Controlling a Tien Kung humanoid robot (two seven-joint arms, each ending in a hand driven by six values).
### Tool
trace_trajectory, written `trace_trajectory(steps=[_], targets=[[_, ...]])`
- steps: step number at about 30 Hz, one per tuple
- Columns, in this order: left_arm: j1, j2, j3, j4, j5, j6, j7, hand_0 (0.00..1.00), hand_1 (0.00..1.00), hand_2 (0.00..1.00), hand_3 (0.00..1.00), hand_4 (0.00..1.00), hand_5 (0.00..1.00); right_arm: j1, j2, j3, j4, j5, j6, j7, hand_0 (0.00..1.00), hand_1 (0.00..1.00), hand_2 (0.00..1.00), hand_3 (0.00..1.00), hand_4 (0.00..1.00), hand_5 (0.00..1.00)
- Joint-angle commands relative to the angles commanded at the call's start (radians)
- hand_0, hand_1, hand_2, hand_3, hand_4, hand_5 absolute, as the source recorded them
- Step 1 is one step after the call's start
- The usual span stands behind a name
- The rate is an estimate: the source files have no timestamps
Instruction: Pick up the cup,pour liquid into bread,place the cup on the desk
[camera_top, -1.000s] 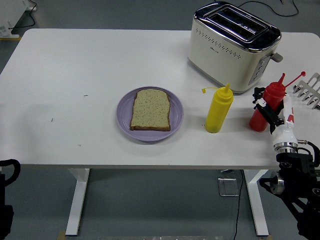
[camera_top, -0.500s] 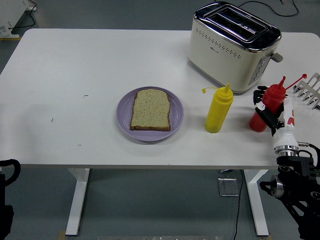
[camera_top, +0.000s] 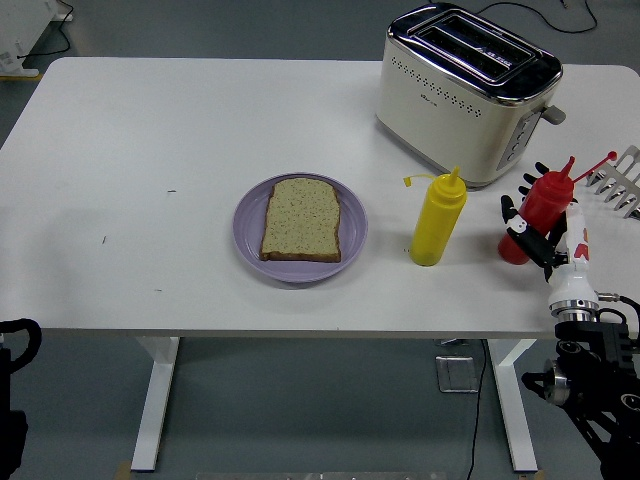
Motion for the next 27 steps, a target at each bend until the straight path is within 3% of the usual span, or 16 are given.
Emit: trace_trajectory(steps=[2,3,27], targets=[[0.001,0.0,0.001,0.0,0.0,0.0,0.0,0.787,0.734,0.738,0.691,0.588,0.998,-0.004,0.0,0.003,0.002,-0.005,0.007,-0.005,0.872,0.814,0.9,0.98,0.791,0.245],[0.001,0.0,0.001,0.0,0.0,0.0,0.0,0.789,0.737,0.739,0.691,0.587,0.998,-0.005,-0.001,0.004,0.003,-0.007,0.009,-0.007,0.918,0.877,0.959,0.998,0.809,0.255],[0.001,0.0,0.005,-0.002,0.002,0.0,-0.001,0.79,0.739,0.739,0.691,0.586,0.998,-0.134,-0.045,0.11,0.134,-0.088,0.09,-0.069,0.93,0.884,0.963,0.998,0.858,0.285]])
